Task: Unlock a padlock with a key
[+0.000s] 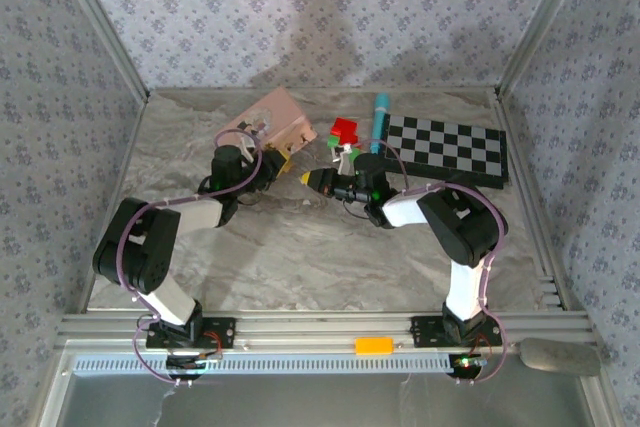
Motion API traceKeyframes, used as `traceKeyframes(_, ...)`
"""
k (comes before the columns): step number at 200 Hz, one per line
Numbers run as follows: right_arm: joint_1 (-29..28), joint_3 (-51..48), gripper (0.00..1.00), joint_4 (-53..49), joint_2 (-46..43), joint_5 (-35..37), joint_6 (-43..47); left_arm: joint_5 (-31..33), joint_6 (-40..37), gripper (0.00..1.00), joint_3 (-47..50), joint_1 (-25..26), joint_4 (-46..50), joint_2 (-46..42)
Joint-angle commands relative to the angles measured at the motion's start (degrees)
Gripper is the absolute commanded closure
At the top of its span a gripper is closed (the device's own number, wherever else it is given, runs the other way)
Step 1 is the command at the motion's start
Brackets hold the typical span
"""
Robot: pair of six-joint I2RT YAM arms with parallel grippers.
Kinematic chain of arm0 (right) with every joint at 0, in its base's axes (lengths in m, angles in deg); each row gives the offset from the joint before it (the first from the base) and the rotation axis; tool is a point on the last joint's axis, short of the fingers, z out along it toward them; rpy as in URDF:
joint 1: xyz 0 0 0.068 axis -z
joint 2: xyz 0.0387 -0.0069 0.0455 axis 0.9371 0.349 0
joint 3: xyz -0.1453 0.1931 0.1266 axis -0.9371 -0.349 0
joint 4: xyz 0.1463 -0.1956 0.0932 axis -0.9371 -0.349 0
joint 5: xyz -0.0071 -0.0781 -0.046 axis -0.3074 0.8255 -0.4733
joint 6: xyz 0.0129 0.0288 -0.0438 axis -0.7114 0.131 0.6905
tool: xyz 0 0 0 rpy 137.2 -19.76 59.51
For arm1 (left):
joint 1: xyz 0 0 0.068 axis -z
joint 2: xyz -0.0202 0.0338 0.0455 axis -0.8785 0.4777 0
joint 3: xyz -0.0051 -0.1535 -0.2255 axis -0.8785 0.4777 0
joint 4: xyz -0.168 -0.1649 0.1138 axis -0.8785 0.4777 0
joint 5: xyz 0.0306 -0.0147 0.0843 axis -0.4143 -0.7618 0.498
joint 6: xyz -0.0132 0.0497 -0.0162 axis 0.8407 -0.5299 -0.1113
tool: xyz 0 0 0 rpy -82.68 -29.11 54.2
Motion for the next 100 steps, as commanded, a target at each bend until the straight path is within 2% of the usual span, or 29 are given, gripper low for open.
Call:
traceKeyframes(1, -0.38, 1.78, 1.0, 0.59, -0.41, 0.24, -0.01, -0.2, 0.05, 1.0, -0.42, 0.52, -5.1, -2.83)
traceKeyframes(100, -1.18, 4.35, 1.0, 0.92, 0.56, -0.2, -0.44, -0.12, -0.24, 1.0, 0.11, 0.78, -5.19, -3.12)
